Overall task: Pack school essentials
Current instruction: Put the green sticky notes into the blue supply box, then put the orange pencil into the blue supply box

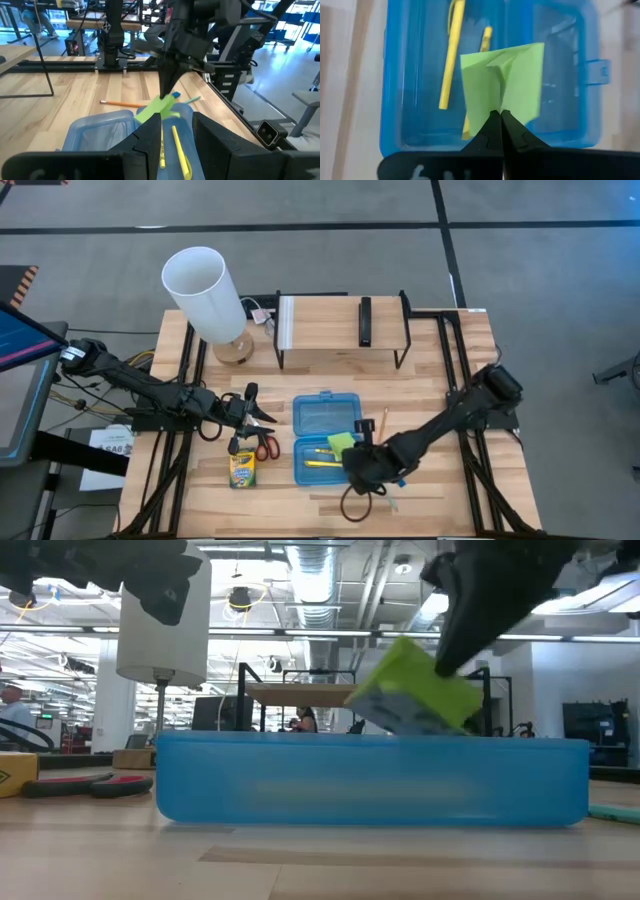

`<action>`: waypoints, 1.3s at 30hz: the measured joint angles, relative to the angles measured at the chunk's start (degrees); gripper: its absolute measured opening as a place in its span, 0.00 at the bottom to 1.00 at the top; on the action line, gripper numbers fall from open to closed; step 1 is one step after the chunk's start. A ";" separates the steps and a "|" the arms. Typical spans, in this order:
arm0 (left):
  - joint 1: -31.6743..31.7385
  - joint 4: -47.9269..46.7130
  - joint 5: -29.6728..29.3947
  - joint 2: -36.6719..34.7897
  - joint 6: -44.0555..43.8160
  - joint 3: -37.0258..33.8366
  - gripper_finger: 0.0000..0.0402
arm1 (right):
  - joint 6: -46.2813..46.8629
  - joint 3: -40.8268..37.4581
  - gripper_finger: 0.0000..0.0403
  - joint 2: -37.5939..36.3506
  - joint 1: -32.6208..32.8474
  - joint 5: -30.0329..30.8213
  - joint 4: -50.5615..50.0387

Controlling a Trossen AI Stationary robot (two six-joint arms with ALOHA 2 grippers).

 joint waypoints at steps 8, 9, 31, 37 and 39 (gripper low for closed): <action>0.00 0.09 0.00 0.00 -0.31 0.00 0.24 | 0.42 0.00 0.00 1.14 -0.26 -5.52 2.54; 0.00 0.10 0.00 0.00 -0.31 0.00 0.24 | 0.45 0.00 0.01 1.02 -0.24 -5.56 2.70; 0.00 -1.13 0.04 0.00 -0.74 0.00 0.24 | 4.23 0.04 0.51 -0.23 -0.43 -10.03 3.10; -0.02 -1.36 0.37 0.00 -1.33 0.00 0.24 | 13.02 -4.15 0.55 -5.88 -0.21 -4.80 -3.38; -0.04 -1.49 0.60 0.00 -1.55 0.00 0.24 | 17.12 -8.91 0.53 -9.51 0.17 -3.51 -2.56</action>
